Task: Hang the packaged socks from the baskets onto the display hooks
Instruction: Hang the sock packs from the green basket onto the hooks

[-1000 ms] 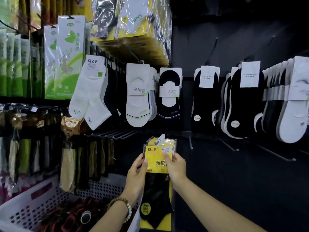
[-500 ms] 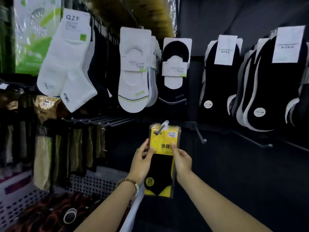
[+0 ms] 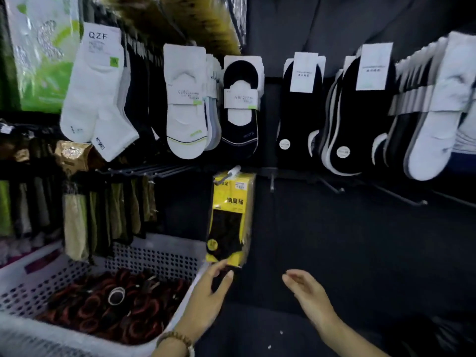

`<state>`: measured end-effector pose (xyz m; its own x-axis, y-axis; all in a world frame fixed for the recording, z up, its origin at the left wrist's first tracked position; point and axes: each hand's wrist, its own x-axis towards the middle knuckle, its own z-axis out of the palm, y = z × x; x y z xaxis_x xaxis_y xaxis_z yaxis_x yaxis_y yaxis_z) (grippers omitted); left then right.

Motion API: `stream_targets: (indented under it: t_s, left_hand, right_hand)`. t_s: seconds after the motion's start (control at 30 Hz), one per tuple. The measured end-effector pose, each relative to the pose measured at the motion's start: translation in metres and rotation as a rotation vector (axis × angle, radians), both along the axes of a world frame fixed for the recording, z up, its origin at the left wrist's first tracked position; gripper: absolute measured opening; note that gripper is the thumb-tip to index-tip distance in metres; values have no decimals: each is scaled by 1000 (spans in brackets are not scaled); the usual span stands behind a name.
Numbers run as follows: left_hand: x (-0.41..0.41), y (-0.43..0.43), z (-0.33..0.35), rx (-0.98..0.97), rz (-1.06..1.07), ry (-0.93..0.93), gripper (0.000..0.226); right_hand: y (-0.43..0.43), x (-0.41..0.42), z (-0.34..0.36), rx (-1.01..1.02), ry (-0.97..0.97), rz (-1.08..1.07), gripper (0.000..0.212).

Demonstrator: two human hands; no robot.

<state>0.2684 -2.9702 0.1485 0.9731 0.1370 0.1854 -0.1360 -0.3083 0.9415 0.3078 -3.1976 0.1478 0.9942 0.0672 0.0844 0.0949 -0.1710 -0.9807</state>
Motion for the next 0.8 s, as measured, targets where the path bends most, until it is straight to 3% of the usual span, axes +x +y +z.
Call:
stream_targets:
  t_s: [0.33, 0.43, 0.57, 0.8]
  left_hand:
    - [-144, -109, -162, -42, -135, 389, 30]
    - [-193, -122, -214, -9, -116, 523, 44]
    - [-236, -117, -249, -33, -23, 684, 77]
    - [-251, -115, -271, 187, -222, 874, 54]
  right_hand:
    - [-110, -150, -163, -255, 373, 127, 23]
    - [-132, -194, -220, -291, 500, 111, 25]
    - [-153, -233, -263, -425, 585, 187, 44]
    - [-144, -236, -266, -616, 688, 498, 76]
